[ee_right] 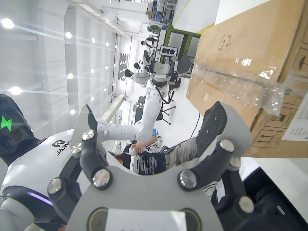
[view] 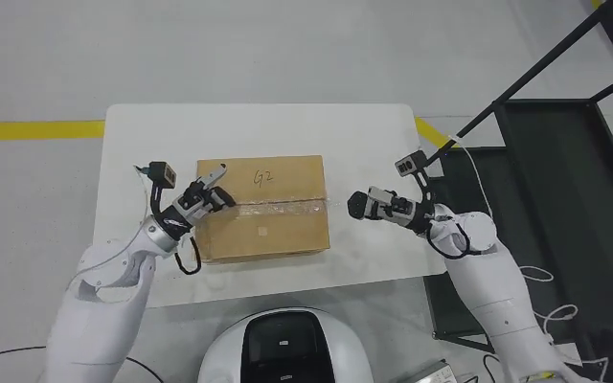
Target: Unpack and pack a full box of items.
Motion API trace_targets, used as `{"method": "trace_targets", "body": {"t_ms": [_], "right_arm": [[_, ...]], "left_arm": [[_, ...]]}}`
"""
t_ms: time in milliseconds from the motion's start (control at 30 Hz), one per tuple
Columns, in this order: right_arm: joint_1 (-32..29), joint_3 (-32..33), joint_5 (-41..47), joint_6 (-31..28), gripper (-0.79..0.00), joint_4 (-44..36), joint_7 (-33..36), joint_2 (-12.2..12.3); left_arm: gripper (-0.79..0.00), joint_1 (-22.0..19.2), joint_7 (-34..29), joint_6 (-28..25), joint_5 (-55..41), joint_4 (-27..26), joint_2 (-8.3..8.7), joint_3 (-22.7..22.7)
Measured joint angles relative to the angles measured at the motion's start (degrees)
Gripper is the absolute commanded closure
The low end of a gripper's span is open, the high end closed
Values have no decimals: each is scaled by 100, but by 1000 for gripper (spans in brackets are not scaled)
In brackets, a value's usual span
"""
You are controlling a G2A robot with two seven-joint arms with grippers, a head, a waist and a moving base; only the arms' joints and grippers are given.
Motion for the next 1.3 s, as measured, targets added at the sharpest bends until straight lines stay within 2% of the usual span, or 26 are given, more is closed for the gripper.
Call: {"method": "trace_targets", "body": {"t_ms": [133,233,533,667,800,1033,1300], "right_arm": [[322,-365,-209,166,-785,38,21,-43],[555,-641,-459,315,-785,12,-8,-75],[1491,-1813,-1336,1064,-785,-42,-704,-299],[2027,-2491,-1402,1360,-785,300,-1064,-497],[2444,-2982,-1234,1308,-785,697,-1145,-684],[3054,-3698,-625,1216,-785,1306,-1276,-1071],[3840,-4545,-250,1152,-785,2301,-1557,-1665]], "left_arm": [[-785,183,-270,-89,184,-61,101,-605],[-785,188,-381,-127,96,87,147,-956],[-785,-429,-1533,153,2,1140,321,-1537],[-785,-689,-1629,74,-131,1596,375,-1759],[-785,-791,-1684,28,-357,1824,415,-1956],[-785,-824,-1797,65,-505,1943,498,-2263],[-785,-633,-1831,85,-557,1933,583,-2568]]}}
